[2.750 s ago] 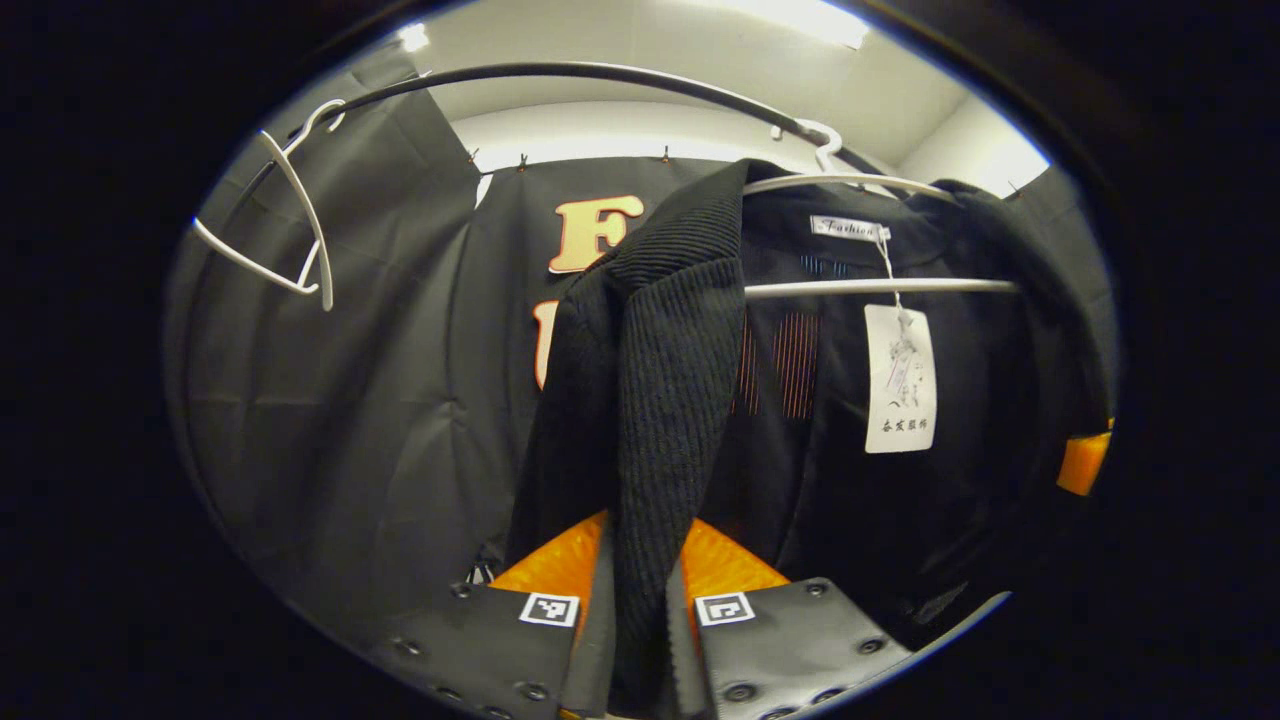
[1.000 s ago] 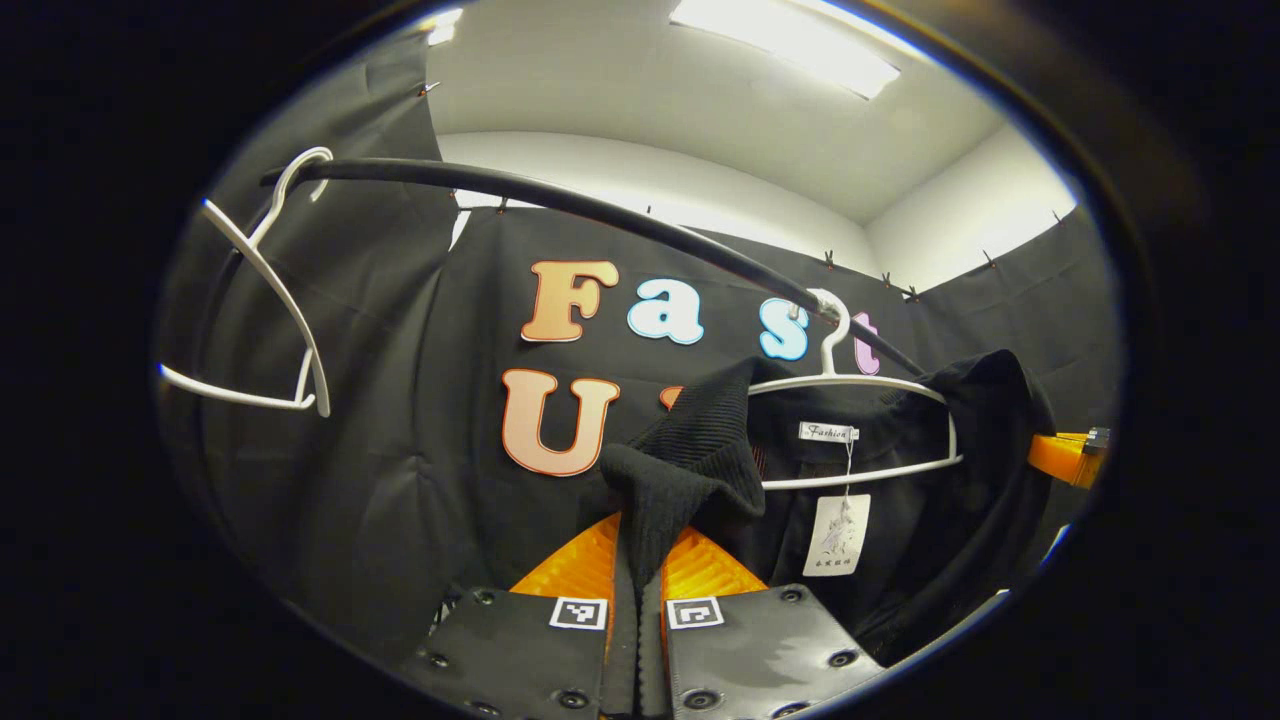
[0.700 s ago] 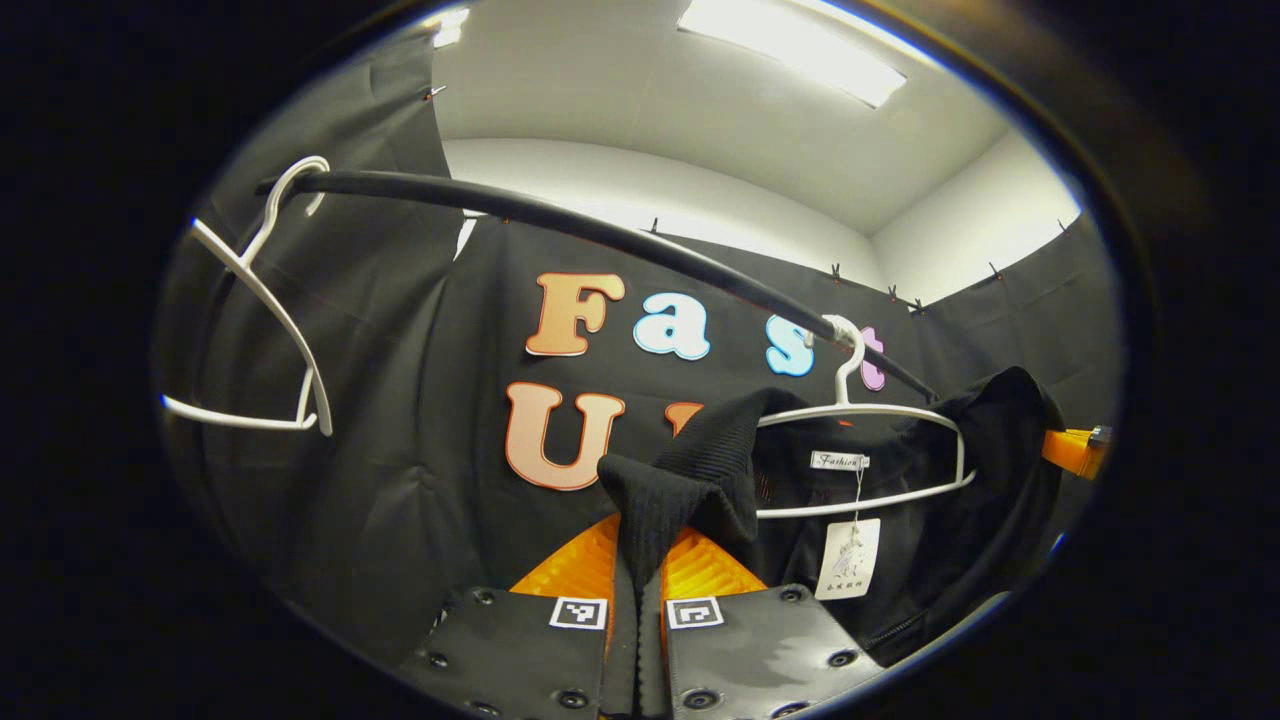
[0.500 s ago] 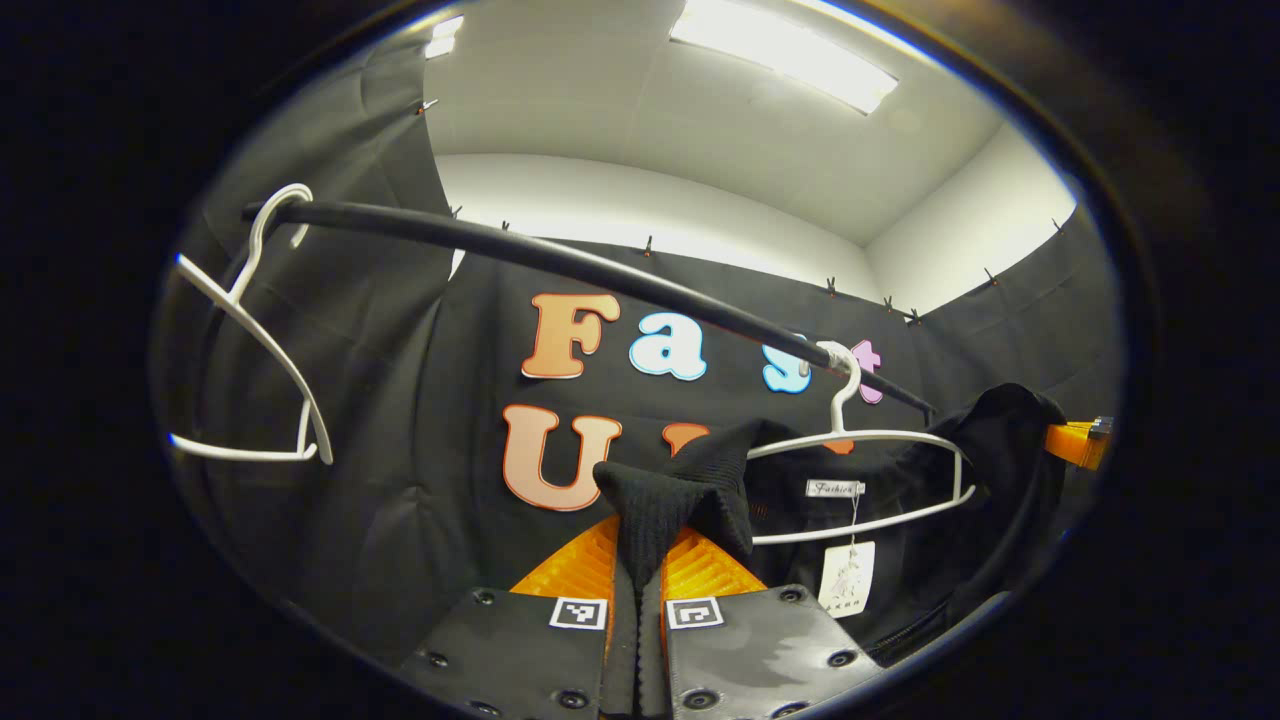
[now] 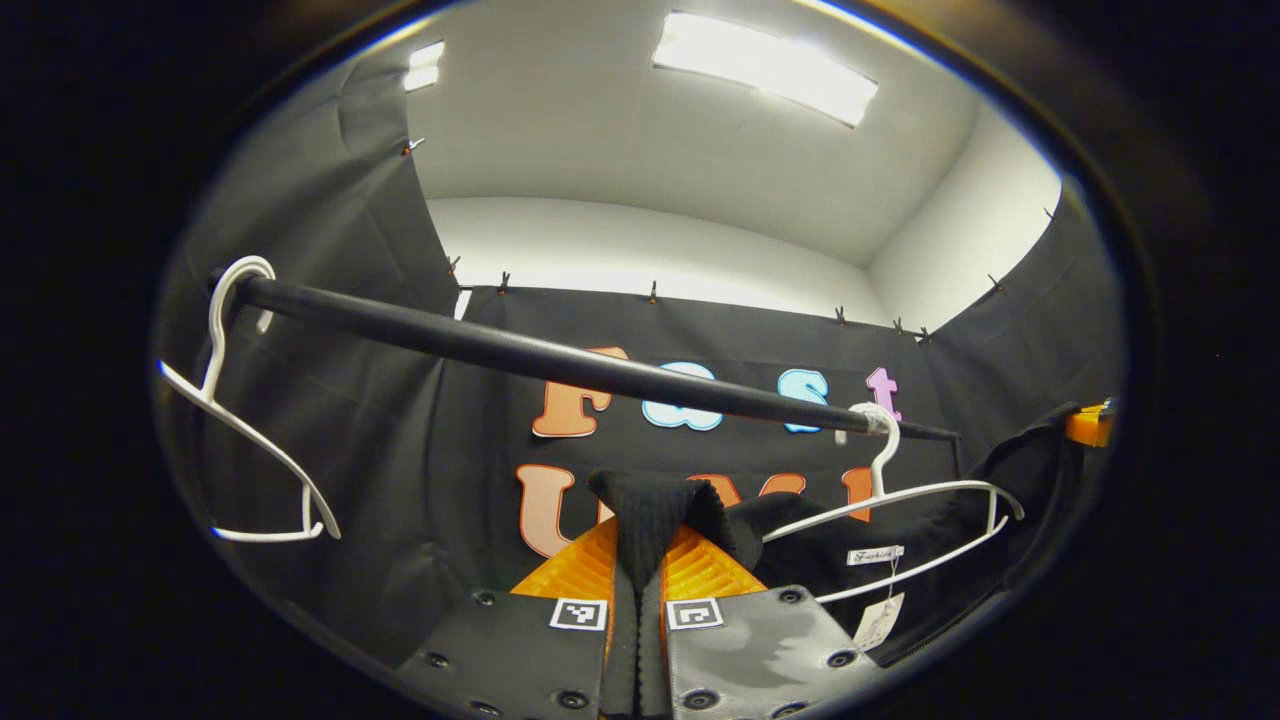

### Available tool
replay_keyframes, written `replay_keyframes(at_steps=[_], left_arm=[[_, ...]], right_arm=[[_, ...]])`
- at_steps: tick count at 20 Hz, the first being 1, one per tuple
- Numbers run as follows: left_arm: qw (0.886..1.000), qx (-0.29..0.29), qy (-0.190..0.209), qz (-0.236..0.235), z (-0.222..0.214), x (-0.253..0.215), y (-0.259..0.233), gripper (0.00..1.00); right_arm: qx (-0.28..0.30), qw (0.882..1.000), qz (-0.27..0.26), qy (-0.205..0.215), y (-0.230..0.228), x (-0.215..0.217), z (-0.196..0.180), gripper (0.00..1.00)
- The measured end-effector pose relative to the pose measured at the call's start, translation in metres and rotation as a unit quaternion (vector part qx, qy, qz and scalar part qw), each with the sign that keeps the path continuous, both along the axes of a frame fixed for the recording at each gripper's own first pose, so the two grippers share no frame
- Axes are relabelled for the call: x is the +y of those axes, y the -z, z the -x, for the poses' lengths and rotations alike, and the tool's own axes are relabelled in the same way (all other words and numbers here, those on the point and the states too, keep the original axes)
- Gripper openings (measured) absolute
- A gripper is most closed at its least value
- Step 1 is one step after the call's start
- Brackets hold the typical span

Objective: Grasp the clothes on the hanger with both hands and then place them into the laundry hamper below.

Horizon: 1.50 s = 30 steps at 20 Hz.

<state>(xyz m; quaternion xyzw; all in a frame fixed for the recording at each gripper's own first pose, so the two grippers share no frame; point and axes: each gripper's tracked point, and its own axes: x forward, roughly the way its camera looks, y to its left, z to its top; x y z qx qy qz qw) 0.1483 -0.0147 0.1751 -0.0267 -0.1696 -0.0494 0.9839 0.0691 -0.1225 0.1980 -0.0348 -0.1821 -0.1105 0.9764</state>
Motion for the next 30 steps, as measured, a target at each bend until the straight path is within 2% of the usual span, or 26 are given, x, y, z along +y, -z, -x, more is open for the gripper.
replay_keyframes(at_steps=[6,13,16,17,18,30], left_arm=[[0.999,-0.001,-0.031,0.011,-0.018,0.027,-0.002,0.08],[0.998,0.008,-0.056,0.019,-0.044,0.044,0.018,0.08],[0.998,0.014,-0.052,0.018,-0.050,0.040,0.026,0.08],[0.998,0.015,-0.052,0.015,-0.052,0.039,0.029,0.08],[0.998,0.015,-0.054,0.011,-0.052,0.040,0.030,0.08],[0.996,0.022,-0.084,-0.004,-0.059,0.060,0.049,0.08]], right_arm=[[0.023,1.000,-0.012,0.013,0.009,-0.032,-0.033,0.00],[0.069,0.998,-0.012,0.007,0.050,-0.031,-0.066,0.00],[0.088,0.996,-0.017,0.000,0.069,-0.027,-0.079,0.00],[0.091,0.996,-0.018,-0.003,0.075,-0.025,-0.082,0.07],[0.095,0.995,-0.018,-0.003,0.079,-0.023,-0.084,0.00],[0.111,0.993,-0.024,-0.028,0.109,0.003,-0.076,0.00]])
